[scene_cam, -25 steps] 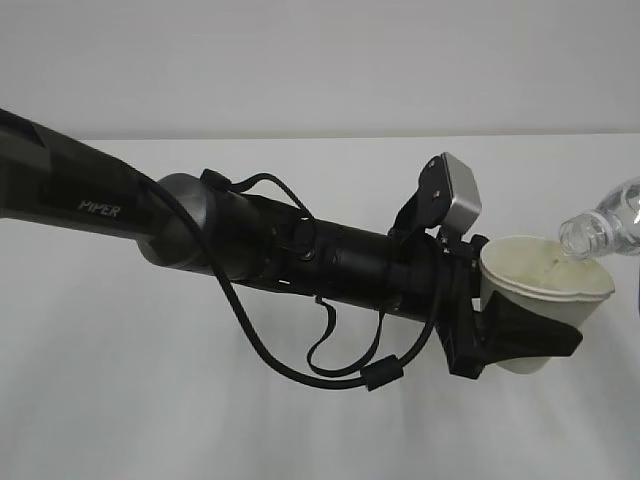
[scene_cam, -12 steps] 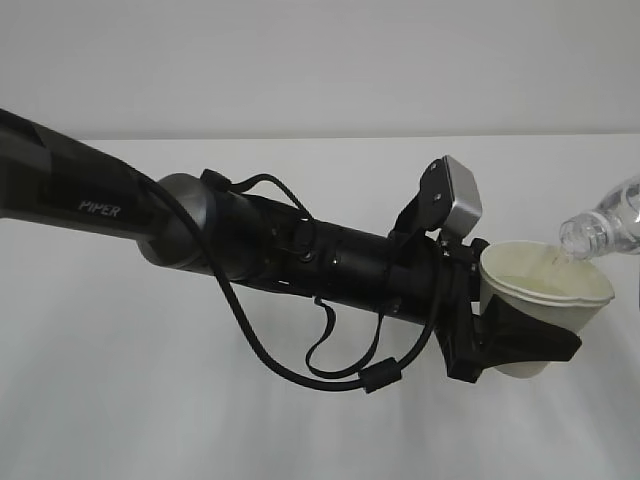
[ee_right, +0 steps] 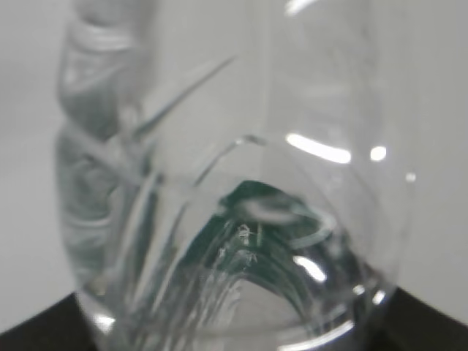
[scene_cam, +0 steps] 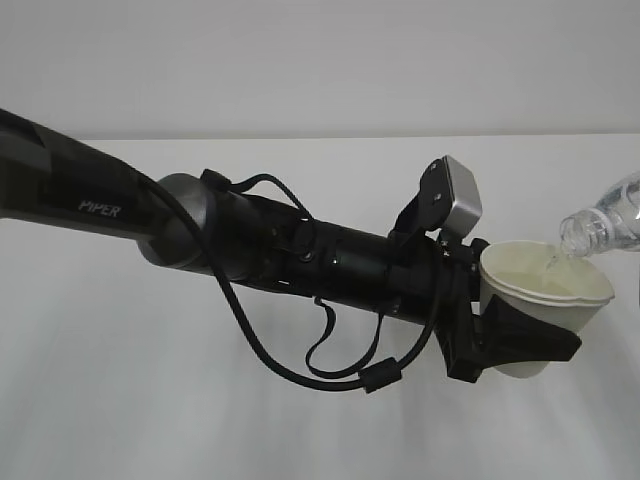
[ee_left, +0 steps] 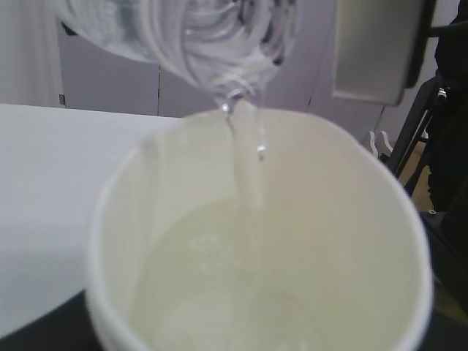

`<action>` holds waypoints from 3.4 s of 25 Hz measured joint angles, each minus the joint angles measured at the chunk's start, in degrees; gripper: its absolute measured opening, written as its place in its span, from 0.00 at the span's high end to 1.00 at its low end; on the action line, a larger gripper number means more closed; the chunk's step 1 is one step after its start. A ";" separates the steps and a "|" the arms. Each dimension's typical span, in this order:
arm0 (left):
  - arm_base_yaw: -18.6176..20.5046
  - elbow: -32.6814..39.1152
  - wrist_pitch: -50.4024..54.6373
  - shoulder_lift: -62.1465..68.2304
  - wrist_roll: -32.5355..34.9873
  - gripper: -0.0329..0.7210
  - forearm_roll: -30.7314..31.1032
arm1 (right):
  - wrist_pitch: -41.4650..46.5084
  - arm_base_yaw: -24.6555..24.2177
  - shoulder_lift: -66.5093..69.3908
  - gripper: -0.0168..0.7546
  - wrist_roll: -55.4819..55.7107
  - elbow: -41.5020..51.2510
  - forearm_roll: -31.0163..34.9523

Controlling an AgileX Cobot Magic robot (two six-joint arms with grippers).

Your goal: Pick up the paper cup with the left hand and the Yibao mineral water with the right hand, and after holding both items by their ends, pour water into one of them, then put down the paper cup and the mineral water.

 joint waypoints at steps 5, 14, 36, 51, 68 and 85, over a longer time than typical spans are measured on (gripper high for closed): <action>0.00 0.00 0.02 0.00 0.00 0.37 0.00 | 0.00 0.00 0.00 0.40 -0.17 0.00 0.00; 0.00 0.00 0.12 0.00 0.00 0.37 0.00 | 0.00 0.00 0.00 0.40 -0.39 0.00 0.00; 0.00 0.00 0.12 0.00 -0.04 0.37 0.20 | 0.00 0.00 0.00 0.40 0.23 0.00 0.94; 0.00 0.00 0.14 0.00 0.07 0.37 -3.15 | 0.45 0.00 0.00 0.40 10.64 0.00 1.46; 0.00 0.00 0.14 0.00 0.29 0.37 -3.76 | 0.45 0.00 0.00 0.40 30.00 0.00 1.48; 0.00 0.00 0.48 0.00 0.29 0.37 -4.39 | 0.02 0.00 0.00 0.40 48.95 0.00 1.58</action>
